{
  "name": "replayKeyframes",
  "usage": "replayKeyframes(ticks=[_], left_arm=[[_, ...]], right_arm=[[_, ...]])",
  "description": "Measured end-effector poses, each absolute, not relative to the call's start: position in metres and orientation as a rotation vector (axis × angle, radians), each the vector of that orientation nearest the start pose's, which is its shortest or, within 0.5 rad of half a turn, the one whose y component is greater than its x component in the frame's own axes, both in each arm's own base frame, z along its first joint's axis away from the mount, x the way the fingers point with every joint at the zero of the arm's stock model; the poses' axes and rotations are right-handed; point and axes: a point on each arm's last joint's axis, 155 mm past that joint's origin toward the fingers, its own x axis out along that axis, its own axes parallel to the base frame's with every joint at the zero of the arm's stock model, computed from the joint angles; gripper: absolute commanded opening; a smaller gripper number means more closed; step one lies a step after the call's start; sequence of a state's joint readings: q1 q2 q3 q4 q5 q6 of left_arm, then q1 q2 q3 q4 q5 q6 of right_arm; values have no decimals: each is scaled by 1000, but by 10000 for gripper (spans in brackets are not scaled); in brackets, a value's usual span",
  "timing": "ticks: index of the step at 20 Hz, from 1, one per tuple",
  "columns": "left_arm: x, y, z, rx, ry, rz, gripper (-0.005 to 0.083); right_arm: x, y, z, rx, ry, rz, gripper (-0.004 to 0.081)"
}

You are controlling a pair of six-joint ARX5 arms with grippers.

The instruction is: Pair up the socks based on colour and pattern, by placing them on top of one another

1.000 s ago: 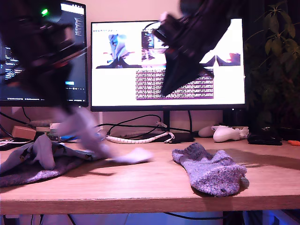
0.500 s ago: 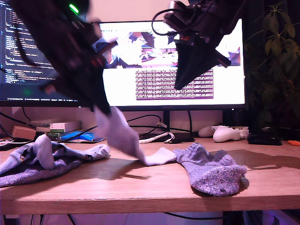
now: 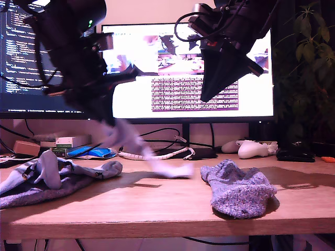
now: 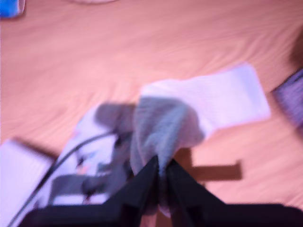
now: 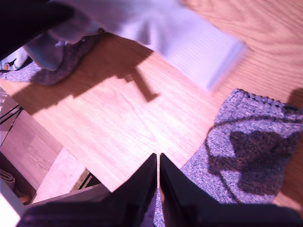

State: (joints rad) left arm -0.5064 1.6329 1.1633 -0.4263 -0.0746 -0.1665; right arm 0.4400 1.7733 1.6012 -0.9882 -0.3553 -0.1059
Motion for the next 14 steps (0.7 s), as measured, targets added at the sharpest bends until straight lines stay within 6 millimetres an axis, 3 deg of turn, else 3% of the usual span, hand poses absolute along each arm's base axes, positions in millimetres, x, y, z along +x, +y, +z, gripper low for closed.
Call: replayKeyframes(ticks=[2, 4, 6, 9, 10, 13, 14], left_arm=[[381, -197, 106, 148, 935, -335, -23], [357, -201, 93, 124, 1044, -380, -23], [326, -221, 85, 26, 1165, -446, -22], [303, -260, 89, 2, 1176, -562, 18], [294, -272, 91, -1, 1183, -606, 65], [270, -295, 93, -6, 1212, -694, 332], [267, -298, 93, 1, 1211, -702, 363]], right_arm=[[353, 237, 159, -139, 1149, 765, -11], [353, 237, 159, -139, 1149, 765, -11], [353, 237, 159, -139, 1148, 766, -11], [353, 237, 159, -153, 1142, 775, -11], [353, 237, 159, -155, 1142, 776, -11], [353, 237, 159, -155, 1142, 776, -11], [353, 237, 159, -155, 1142, 776, -11]])
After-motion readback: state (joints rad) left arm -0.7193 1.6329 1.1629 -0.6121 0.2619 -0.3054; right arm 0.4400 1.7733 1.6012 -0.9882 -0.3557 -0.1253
